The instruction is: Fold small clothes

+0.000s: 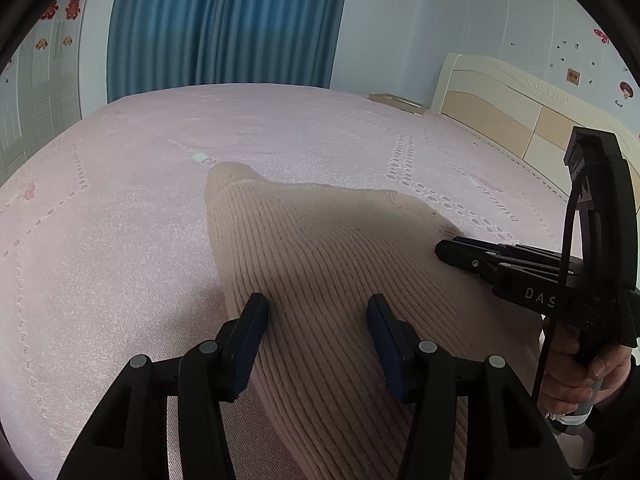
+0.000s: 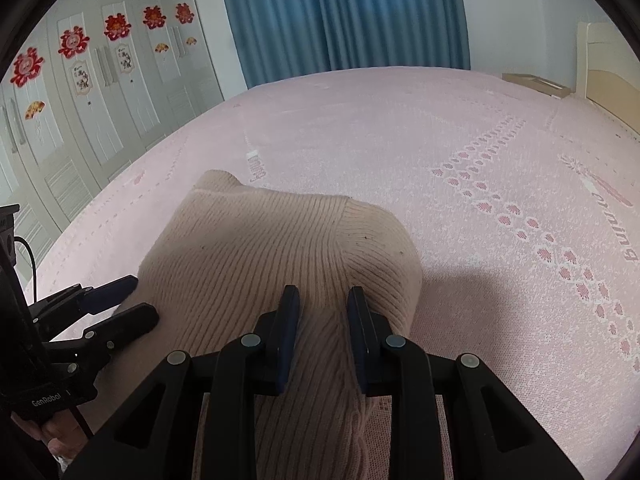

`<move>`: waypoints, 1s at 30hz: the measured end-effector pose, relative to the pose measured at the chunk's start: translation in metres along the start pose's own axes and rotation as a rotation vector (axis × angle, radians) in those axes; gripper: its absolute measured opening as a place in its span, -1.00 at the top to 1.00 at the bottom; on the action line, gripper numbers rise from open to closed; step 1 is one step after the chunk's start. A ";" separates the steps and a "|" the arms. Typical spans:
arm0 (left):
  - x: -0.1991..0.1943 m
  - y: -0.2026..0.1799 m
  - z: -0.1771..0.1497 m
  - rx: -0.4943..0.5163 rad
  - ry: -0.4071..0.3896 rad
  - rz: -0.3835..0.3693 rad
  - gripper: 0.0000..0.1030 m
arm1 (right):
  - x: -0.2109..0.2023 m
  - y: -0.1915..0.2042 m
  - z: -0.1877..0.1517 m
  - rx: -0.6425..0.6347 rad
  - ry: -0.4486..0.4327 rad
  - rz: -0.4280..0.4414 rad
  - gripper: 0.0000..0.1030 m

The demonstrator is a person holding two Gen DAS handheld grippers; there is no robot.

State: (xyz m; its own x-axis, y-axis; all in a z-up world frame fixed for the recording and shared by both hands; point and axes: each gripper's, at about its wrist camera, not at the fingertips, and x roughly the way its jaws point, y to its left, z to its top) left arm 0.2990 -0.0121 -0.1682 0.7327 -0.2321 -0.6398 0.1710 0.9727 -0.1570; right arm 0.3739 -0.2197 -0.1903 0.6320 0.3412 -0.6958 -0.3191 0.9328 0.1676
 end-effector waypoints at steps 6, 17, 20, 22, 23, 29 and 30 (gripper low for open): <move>0.000 0.000 0.000 -0.008 0.000 0.000 -0.04 | -0.001 0.004 -0.001 -0.010 -0.005 -0.010 0.51; 0.001 -0.001 0.001 -0.009 0.001 0.004 -0.06 | -0.001 0.005 -0.001 -0.013 -0.007 -0.011 0.50; 0.000 -0.001 0.001 -0.009 0.001 0.005 -0.06 | -0.001 0.004 -0.001 -0.013 -0.007 -0.011 0.50; 0.000 -0.001 0.001 -0.009 0.001 0.005 -0.06 | -0.001 0.005 -0.001 -0.013 -0.007 -0.011 0.50; 0.000 -0.001 0.001 -0.008 0.001 0.006 -0.06 | -0.001 0.005 -0.001 -0.014 -0.007 -0.011 0.50; -0.003 0.001 0.003 -0.018 -0.030 0.049 -0.11 | -0.001 0.005 -0.001 -0.014 -0.009 -0.015 0.49; -0.003 0.002 0.004 -0.020 -0.037 0.066 -0.11 | -0.001 0.005 0.000 -0.008 -0.009 -0.015 0.49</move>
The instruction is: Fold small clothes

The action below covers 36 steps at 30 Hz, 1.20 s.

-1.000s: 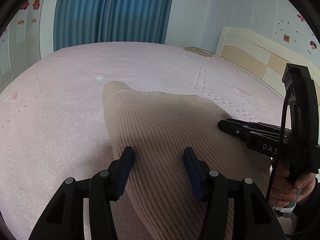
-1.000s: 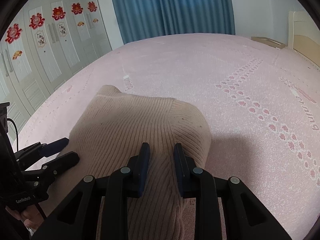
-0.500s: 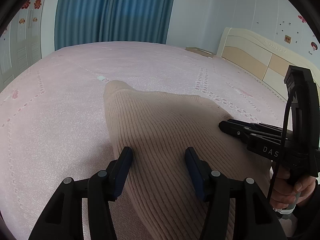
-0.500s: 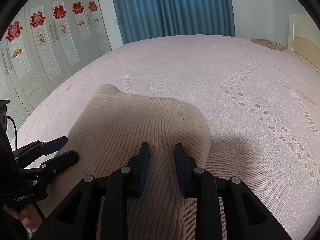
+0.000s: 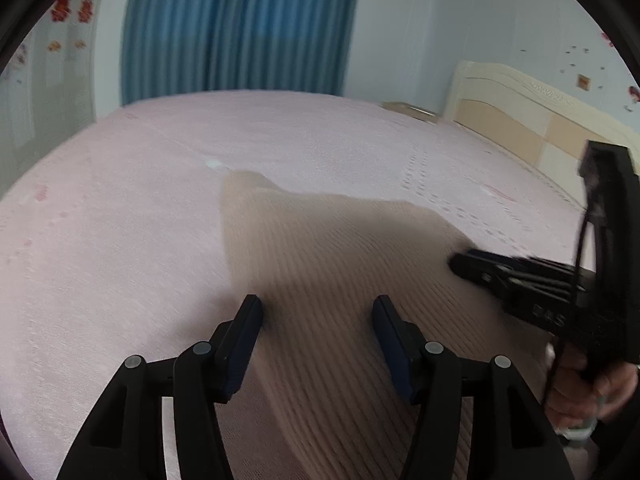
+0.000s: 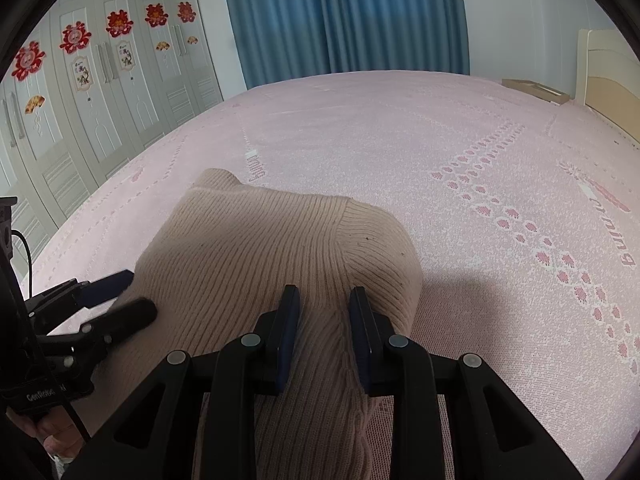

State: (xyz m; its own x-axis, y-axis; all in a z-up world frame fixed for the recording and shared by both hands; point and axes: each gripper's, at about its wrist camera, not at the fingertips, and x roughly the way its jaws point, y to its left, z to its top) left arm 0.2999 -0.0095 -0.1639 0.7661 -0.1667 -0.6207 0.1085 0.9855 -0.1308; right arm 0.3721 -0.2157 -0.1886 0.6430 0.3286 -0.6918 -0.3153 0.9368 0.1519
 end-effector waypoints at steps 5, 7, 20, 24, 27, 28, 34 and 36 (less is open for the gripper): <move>0.002 0.013 0.004 -0.060 0.002 -0.023 -0.04 | 0.000 -0.004 0.003 0.007 0.000 0.016 0.48; 0.001 0.015 0.005 -0.068 -0.003 -0.017 0.05 | -0.002 -0.007 0.005 0.019 -0.002 0.030 0.48; 0.008 0.017 0.006 -0.068 0.012 0.028 0.23 | 0.003 0.000 0.003 -0.007 -0.023 -0.069 0.55; 0.010 0.017 0.006 -0.078 0.029 0.035 0.17 | 0.006 -0.002 0.002 0.004 -0.012 -0.072 0.56; 0.011 0.020 0.007 -0.097 0.040 0.027 0.14 | 0.005 -0.003 0.001 0.005 -0.010 -0.069 0.55; 0.010 0.021 0.006 -0.103 0.043 0.020 0.13 | 0.004 -0.005 0.001 0.010 -0.012 -0.060 0.55; 0.006 0.033 0.001 -0.176 0.072 -0.065 0.04 | -0.007 -0.018 -0.001 0.064 -0.020 -0.005 0.42; 0.005 0.034 -0.002 -0.187 0.075 -0.087 0.02 | -0.010 -0.020 -0.003 0.080 -0.021 0.002 0.40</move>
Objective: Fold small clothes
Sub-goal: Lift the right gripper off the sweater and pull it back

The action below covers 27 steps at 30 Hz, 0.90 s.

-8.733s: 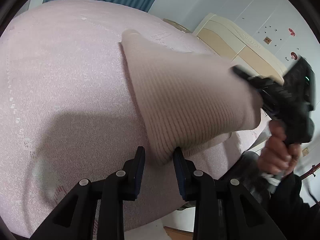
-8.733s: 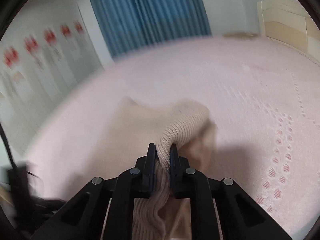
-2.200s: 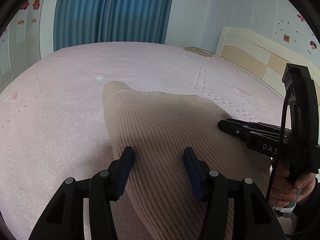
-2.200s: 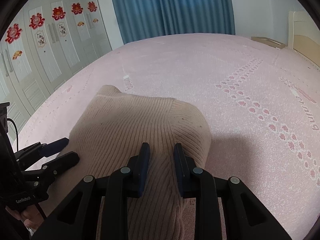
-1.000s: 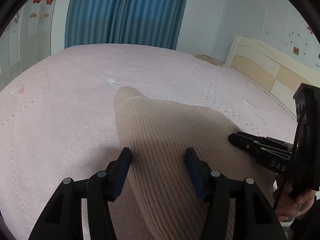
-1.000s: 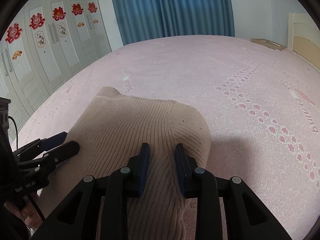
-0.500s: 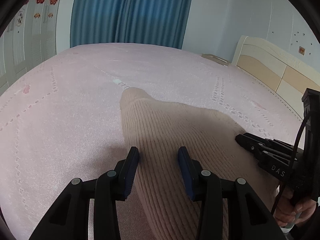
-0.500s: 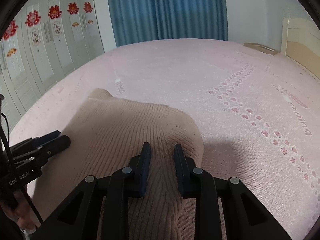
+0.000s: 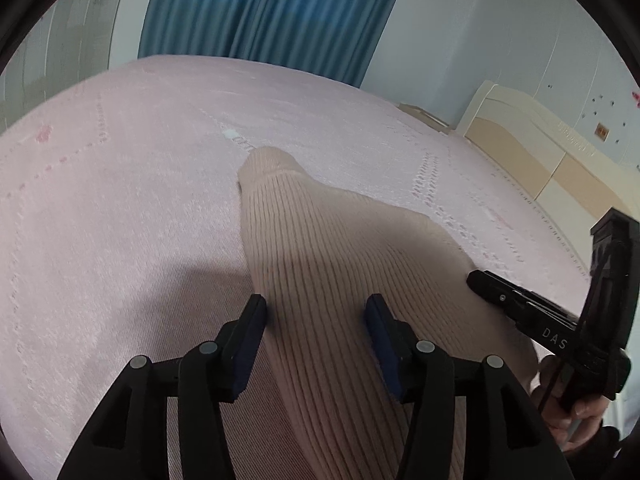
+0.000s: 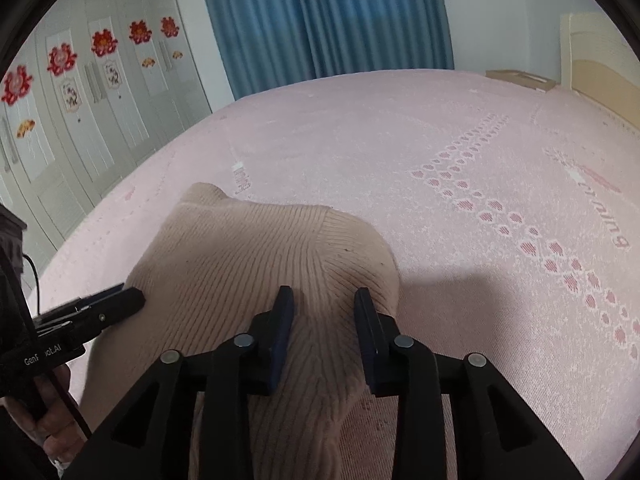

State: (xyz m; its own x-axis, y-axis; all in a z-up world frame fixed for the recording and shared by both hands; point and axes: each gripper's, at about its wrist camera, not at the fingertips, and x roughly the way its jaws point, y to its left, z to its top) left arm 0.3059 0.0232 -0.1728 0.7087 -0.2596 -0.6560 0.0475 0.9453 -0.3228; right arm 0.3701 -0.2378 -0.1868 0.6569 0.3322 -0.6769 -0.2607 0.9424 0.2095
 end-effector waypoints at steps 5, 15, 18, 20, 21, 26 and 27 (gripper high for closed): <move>-0.012 -0.012 -0.011 0.044 -0.008 -0.007 0.00 | -0.013 0.006 -0.007 -0.020 -0.022 -0.021 0.36; -0.044 -0.029 -0.042 0.136 0.004 0.007 -0.03 | -0.038 -0.001 -0.017 -0.013 -0.018 -0.066 0.26; -0.050 -0.029 -0.049 0.133 0.023 0.012 -0.03 | -0.046 -0.013 -0.024 0.076 0.000 -0.022 0.26; -0.058 -0.028 -0.054 0.129 0.018 0.017 -0.03 | -0.053 -0.017 -0.027 0.119 -0.009 0.014 0.26; -0.063 -0.026 -0.057 0.124 0.019 0.019 -0.03 | -0.056 -0.017 -0.029 0.132 -0.014 0.033 0.25; -0.066 -0.019 -0.067 0.088 0.044 0.036 -0.05 | -0.053 -0.008 -0.035 0.155 0.016 0.121 0.28; -0.064 -0.018 -0.068 0.080 0.049 0.042 -0.07 | -0.050 -0.004 -0.036 0.148 0.022 0.120 0.56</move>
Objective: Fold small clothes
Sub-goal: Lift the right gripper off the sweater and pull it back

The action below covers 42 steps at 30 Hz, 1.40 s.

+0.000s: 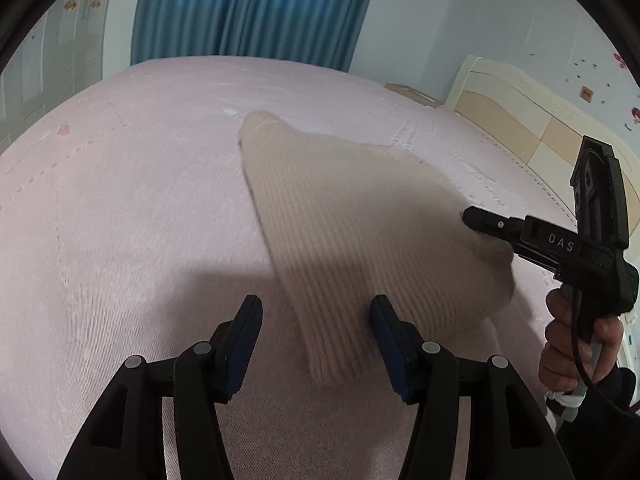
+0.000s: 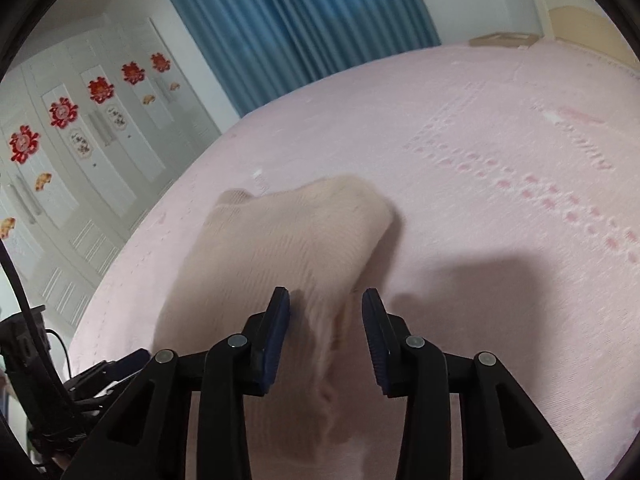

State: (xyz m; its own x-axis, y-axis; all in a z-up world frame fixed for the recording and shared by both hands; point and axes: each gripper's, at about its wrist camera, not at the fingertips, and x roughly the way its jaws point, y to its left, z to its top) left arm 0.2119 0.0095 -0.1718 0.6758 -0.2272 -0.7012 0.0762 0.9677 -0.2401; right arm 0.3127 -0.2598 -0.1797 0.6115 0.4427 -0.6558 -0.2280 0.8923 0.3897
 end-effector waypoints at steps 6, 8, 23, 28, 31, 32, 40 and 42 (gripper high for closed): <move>0.004 0.002 0.001 -0.011 -0.002 0.001 -0.11 | -0.022 0.004 0.002 -0.018 -0.112 0.033 0.76; 0.005 0.002 0.001 -0.007 0.003 0.005 -0.12 | -0.011 0.002 -0.001 -0.015 -0.054 -0.019 0.76; -0.009 0.002 -0.020 -0.013 0.044 0.041 -0.14 | -0.024 -0.004 -0.025 0.005 -0.005 -0.132 0.19; -0.022 -0.003 -0.035 0.043 0.066 0.108 -0.14 | -0.043 0.002 -0.049 0.012 0.010 -0.131 0.19; -0.035 0.000 -0.038 0.006 0.079 0.086 -0.14 | -0.055 0.005 -0.067 0.040 0.042 -0.099 0.19; -0.041 0.000 -0.039 -0.011 0.082 0.074 -0.14 | -0.059 0.009 -0.071 0.028 0.045 -0.109 0.19; -0.097 -0.022 -0.023 -0.002 0.044 0.140 -0.14 | -0.107 0.047 -0.078 -0.050 0.064 -0.226 0.19; -0.113 -0.033 -0.013 0.019 0.034 0.179 -0.15 | -0.126 0.055 -0.074 -0.051 0.047 -0.239 0.17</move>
State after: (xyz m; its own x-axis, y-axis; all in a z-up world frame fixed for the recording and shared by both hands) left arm 0.1239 0.0019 -0.0937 0.6549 -0.0543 -0.7538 -0.0292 0.9949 -0.0970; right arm 0.1670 -0.2599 -0.1230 0.6174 0.2210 -0.7550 -0.1199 0.9749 0.1874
